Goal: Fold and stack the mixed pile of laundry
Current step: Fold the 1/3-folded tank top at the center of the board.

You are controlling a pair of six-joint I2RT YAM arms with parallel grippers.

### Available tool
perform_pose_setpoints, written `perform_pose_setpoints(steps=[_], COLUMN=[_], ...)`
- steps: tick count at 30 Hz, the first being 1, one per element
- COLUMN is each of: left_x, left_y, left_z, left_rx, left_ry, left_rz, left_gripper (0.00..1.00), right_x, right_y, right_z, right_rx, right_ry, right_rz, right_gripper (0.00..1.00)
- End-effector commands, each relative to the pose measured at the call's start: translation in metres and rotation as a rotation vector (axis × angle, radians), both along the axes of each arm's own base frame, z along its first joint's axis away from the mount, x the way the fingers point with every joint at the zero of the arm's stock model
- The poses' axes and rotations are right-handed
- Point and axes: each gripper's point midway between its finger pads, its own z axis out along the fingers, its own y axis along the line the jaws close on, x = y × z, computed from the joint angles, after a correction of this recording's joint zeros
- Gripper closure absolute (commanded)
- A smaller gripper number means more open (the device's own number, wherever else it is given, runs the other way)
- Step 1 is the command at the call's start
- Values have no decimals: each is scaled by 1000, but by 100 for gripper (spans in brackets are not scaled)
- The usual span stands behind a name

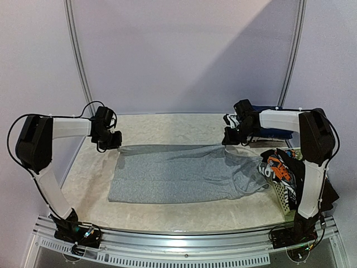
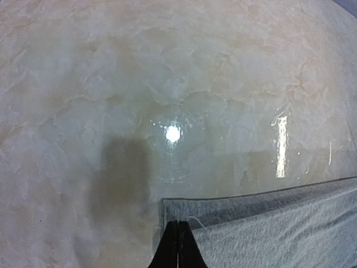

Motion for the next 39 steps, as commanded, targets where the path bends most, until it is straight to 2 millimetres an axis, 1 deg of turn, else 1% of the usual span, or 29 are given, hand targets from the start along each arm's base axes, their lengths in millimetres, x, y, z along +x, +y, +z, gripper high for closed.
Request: perform_pose_setpoints(steps=[1, 7, 10, 13, 18, 24, 29, 33, 39], left_x=[-11, -30, -39, -48, -61, -74, -81, -87, -95], left_y=[-1, 5, 7, 7, 5, 7, 8, 9, 7], left_z=[9, 17, 22, 22, 16, 12, 10, 9, 1], left_rx=[-1, -5, -5, -4, -5, -3, 6, 6, 9], left_ry=[-42, -68, -78, -75, -64, -60, -58, -58, -41], left_rz=[14, 26, 27, 24, 16, 18, 16, 19, 11], left_gripper=[100, 100, 100, 100, 100, 100, 100, 100, 100], right_x=[-7, -19, -23, -29, -42, -57, -66, -73, -79], right_y=[2, 14, 17, 16, 9, 0, 3, 3, 1], right_z=[17, 25, 25, 27, 26, 15, 10, 3, -5], right_rx=[32, 19, 11, 5, -6, -33, -35, -48, -67], right_ry=[-36, -69, -75, -82, -90, -80, -75, -63, -54], right_rz=[6, 61, 67, 65, 54, 37, 47, 47, 35], right_gripper=[100, 100, 100, 100, 100, 100, 100, 100, 99])
